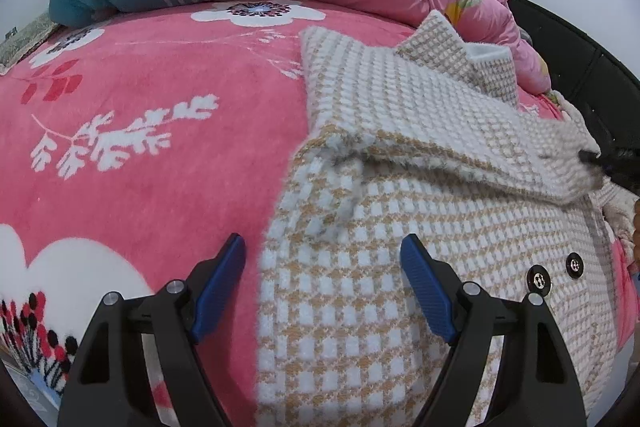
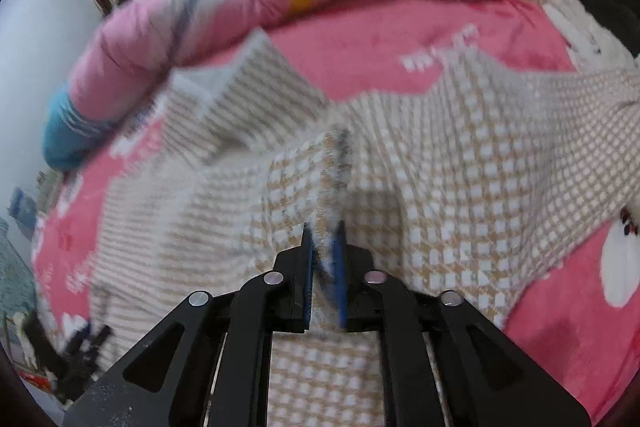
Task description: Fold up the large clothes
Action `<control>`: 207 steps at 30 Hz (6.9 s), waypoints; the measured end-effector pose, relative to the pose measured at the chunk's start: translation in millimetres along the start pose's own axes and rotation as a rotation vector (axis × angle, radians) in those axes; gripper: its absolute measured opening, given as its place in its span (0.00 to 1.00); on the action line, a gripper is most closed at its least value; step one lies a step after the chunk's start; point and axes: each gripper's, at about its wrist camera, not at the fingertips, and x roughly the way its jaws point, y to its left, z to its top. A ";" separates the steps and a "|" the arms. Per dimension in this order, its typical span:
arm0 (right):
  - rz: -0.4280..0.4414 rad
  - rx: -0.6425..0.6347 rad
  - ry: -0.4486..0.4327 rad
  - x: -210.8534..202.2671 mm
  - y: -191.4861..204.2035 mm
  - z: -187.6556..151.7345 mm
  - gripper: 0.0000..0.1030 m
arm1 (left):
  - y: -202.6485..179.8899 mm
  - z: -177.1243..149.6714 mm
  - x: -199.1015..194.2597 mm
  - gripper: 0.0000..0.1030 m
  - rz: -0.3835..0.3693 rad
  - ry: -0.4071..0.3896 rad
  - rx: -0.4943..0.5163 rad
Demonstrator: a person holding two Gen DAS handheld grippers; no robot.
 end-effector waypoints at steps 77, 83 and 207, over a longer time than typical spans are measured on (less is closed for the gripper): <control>0.124 -0.111 -0.062 -45.5 1.2 -75.4 0.92 | -131.2 61.4 77.6 0.89 0.035 0.029 0.227; 0.083 0.057 -0.154 -117.0 -124.4 -29.6 0.91 | -116.8 63.4 64.4 0.89 0.008 -0.006 0.185; 0.035 -0.023 -0.077 12.3 -67.2 22.2 0.55 | -17.8 153.0 95.7 0.12 -0.051 0.065 0.083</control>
